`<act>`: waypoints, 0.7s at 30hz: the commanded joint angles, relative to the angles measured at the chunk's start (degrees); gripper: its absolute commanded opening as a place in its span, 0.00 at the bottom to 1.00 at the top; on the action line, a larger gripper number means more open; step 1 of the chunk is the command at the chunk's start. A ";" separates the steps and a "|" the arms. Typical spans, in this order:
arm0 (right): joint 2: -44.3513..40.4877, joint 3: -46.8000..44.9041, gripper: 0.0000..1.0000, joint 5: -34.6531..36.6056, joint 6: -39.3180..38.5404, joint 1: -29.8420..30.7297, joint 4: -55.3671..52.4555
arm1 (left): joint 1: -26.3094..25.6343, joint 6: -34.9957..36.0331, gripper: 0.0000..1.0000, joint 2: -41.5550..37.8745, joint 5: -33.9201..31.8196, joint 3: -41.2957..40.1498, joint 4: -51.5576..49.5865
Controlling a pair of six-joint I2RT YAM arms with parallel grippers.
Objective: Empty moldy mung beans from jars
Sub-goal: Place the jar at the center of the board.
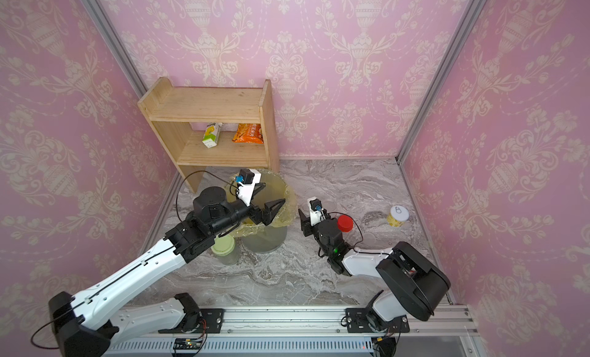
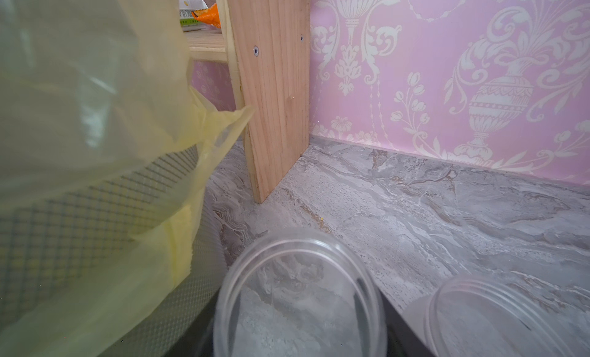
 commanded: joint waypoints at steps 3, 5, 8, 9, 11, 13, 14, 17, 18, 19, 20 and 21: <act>1.20 0.49 0.56 2.80 -1.51 0.76 1.74 | 0.58 1.68 0.99 -0.73 -1.35 0.66 -1.43; 0.47 0.46 0.61 2.87 -1.93 0.94 1.41 | 0.58 1.72 0.99 -0.86 -1.50 0.57 -1.48; -0.84 0.45 0.70 2.88 -2.55 1.10 0.50 | 0.65 1.68 0.99 -0.66 -1.06 0.77 -2.04; -1.34 0.37 0.72 2.84 -2.56 1.12 0.18 | 0.65 1.60 0.99 -0.52 -0.69 0.91 -2.14; -2.31 0.25 0.73 2.42 -2.36 1.08 -0.37 | 0.64 1.51 0.99 -0.34 -0.32 0.95 -2.08; -2.87 -0.08 0.75 1.97 -2.33 1.04 -0.32 | 0.65 1.57 0.99 -0.25 -0.44 0.95 -2.01; -3.05 -0.22 0.77 1.84 -2.20 1.09 -0.08 | 0.64 1.51 0.99 -0.25 -0.40 1.01 -1.90; -3.41 -0.23 0.80 1.51 -1.77 1.04 -0.52 | 0.71 1.33 0.99 -0.34 -0.05 1.00 -1.79; -3.49 -0.24 0.81 1.59 -1.52 1.09 -0.50 | 0.64 1.25 0.99 -0.47 -0.04 1.01 -1.88; -3.59 -0.27 0.81 1.59 -1.38 1.03 -0.53 | 0.64 1.32 0.99 -0.53 -0.03 0.97 -1.95; -3.83 -0.30 0.81 1.53 -1.33 1.10 -0.49 | 0.70 1.33 0.99 -0.80 -0.13 1.01 -2.04; -4.23 -0.23 0.82 1.47 -1.25 1.03 -0.65 | 0.63 1.25 0.99 -0.89 -0.11 0.99 -2.21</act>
